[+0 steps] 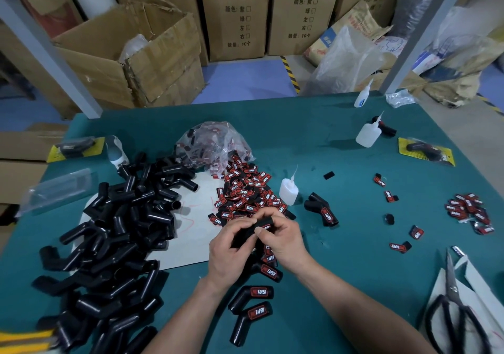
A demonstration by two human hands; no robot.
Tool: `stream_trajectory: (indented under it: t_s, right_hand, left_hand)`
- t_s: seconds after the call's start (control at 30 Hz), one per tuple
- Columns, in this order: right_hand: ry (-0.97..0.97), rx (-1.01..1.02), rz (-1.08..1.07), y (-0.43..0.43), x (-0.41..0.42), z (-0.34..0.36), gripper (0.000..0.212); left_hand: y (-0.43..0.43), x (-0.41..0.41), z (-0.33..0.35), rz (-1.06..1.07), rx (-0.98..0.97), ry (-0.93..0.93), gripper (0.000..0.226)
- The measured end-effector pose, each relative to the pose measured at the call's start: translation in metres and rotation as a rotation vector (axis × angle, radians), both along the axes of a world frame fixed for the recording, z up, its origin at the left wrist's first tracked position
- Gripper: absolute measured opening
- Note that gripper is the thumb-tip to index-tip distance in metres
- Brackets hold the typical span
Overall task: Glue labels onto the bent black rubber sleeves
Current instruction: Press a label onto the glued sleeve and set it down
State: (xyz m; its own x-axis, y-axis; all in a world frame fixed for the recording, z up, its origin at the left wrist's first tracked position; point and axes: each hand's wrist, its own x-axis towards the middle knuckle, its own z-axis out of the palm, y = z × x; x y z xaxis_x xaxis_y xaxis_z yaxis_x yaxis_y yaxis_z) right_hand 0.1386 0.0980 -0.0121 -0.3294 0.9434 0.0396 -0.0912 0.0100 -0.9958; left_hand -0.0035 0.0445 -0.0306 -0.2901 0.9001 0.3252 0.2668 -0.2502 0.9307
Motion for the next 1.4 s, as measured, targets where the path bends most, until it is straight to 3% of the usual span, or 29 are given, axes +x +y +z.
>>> stream_trajectory:
  t_s: [0.27,0.33,0.43,0.57,0.8,1.0,1.13,1.4]
  right_hand:
    - [0.024,-0.069,0.036,0.004,0.0,-0.001,0.015]
    - [0.11,-0.131,0.037,0.007,0.002,-0.001,0.026]
    - [0.209,-0.177,-0.004,0.008,0.002,0.008,0.018]
    - [0.113,-0.064,-0.04,0.009,0.007,0.015,0.012]
    - [0.013,0.029,-0.111,0.007,0.002,0.007,0.033]
    - [0.041,0.025,-0.133,0.007,0.001,0.002,0.028]
    - [0.044,0.108,-0.024,0.007,0.005,0.004,0.01]
    - [-0.013,0.073,-0.119,0.008,0.002,-0.003,0.012]
  left_hand:
    - [0.003,0.001,-0.004,0.02,0.04,0.007,0.035]
    - [0.003,-0.001,-0.003,0.038,0.057,0.013,0.035]
    - [0.005,-0.006,-0.001,0.057,0.109,0.021,0.032]
    - [0.005,-0.006,-0.001,0.051,0.103,-0.006,0.03]
    - [0.006,-0.004,-0.001,0.015,0.098,0.041,0.029]
    - [0.005,-0.004,-0.002,0.021,0.084,0.074,0.02]
    - [0.004,-0.006,0.0,0.057,0.095,0.039,0.019]
    - [0.003,-0.003,-0.001,0.031,0.071,0.062,0.027]
